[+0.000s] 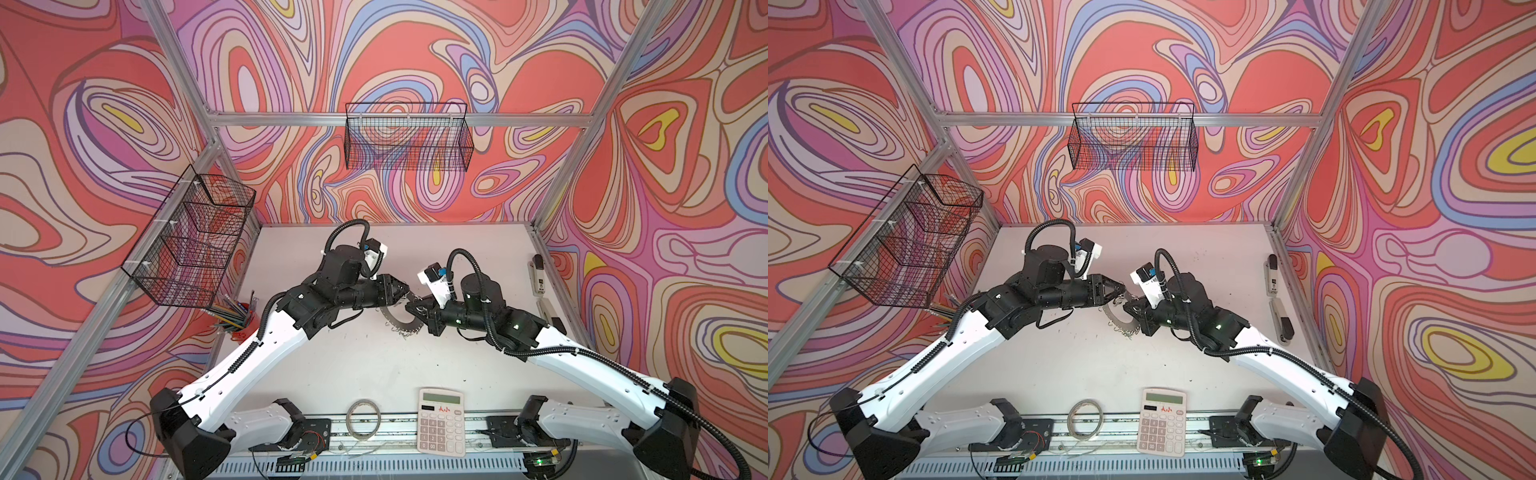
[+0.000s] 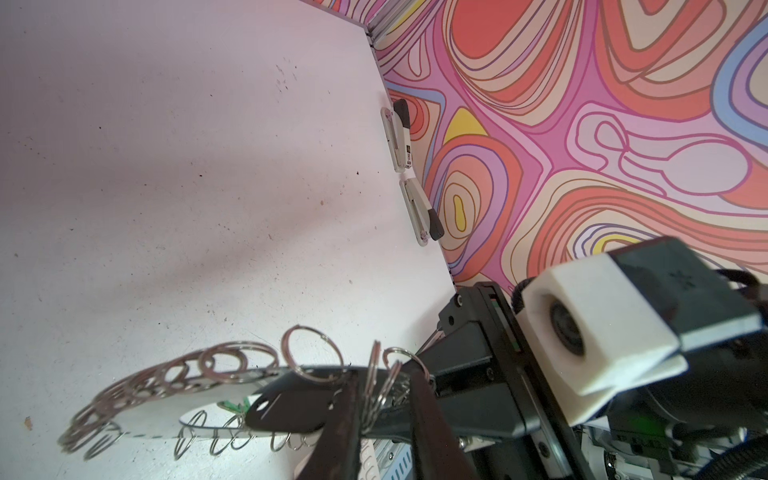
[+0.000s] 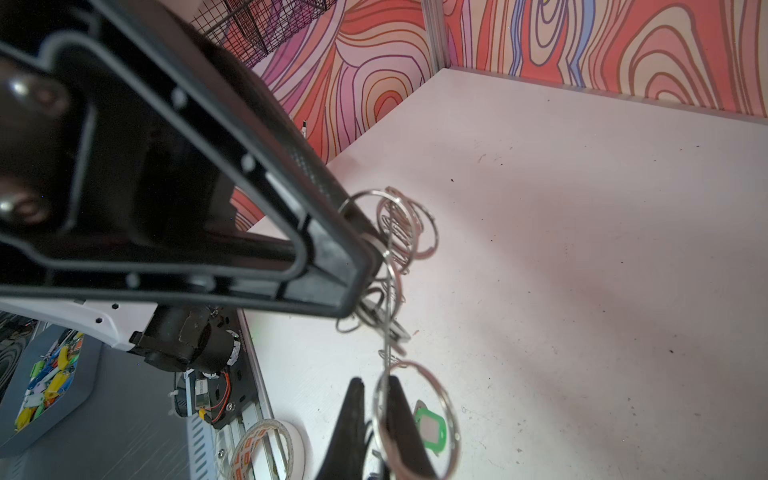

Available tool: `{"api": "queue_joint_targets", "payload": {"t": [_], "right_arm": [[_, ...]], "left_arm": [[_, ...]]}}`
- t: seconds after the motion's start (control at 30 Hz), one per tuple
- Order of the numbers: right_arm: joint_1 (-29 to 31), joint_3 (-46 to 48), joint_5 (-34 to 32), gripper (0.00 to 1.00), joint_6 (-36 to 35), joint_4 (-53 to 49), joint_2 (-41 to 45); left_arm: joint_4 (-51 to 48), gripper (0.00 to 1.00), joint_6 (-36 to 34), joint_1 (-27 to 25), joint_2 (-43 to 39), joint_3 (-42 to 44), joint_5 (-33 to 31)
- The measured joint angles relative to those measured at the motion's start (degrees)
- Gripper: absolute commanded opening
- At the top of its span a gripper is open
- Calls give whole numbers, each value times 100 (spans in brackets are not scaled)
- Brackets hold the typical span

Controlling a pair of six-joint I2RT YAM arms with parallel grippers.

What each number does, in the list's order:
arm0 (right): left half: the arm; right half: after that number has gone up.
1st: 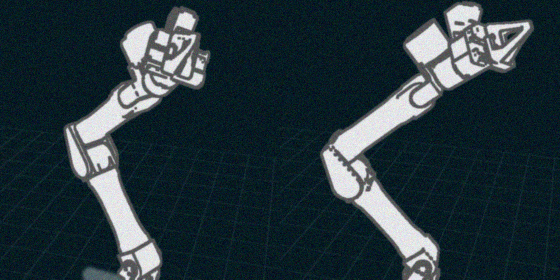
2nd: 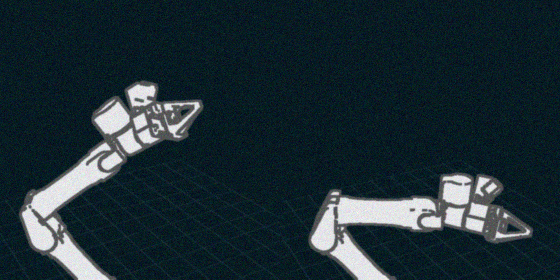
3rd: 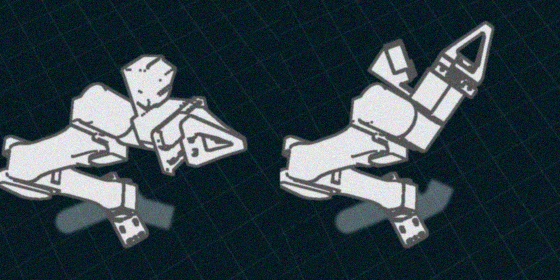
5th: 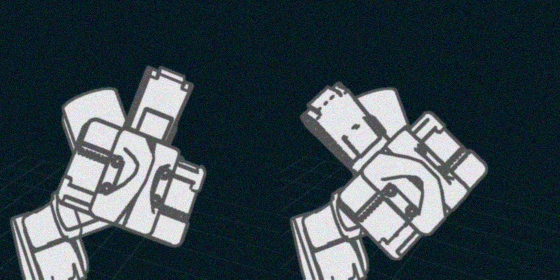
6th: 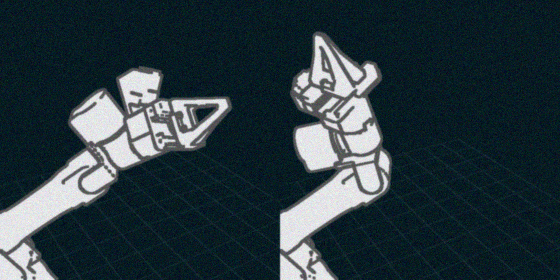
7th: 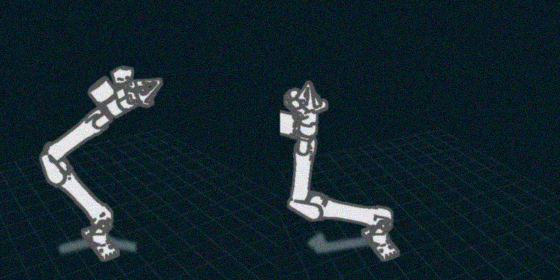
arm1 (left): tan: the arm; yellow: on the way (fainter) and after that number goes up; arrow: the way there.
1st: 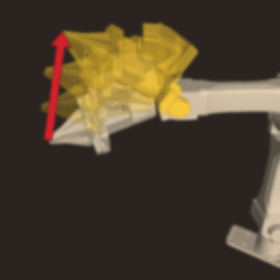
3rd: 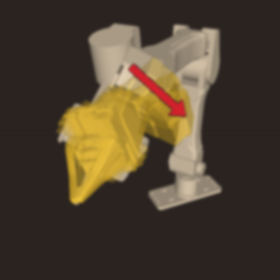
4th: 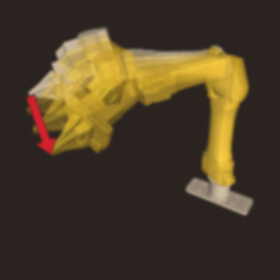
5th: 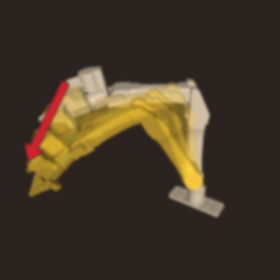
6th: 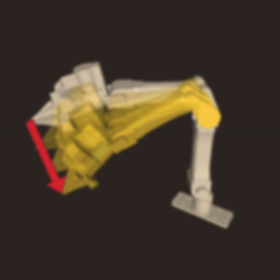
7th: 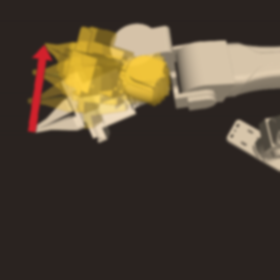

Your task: Put the keys on the keyring

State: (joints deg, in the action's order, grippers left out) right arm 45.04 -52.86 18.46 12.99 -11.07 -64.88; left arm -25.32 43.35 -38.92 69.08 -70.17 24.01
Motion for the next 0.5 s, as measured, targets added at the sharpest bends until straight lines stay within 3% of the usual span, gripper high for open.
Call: {"api": "queue_joint_targets", "payload": {"t": [0.27, 0.4, 0.5], "right_arm": [[-2, 0, -2, 0, 0, 35, 0], [2, 0, 2, 0, -7, 107, 0], [4, -35, -24, 0, -22, 199, -11]], "left_arm": [[-24, 0, 22, 7, 2, -15, -15], [-289, 0, -35, 7, 55, -238, -52], [-955, 0, -297, 7, 334, -868, -92]]}}
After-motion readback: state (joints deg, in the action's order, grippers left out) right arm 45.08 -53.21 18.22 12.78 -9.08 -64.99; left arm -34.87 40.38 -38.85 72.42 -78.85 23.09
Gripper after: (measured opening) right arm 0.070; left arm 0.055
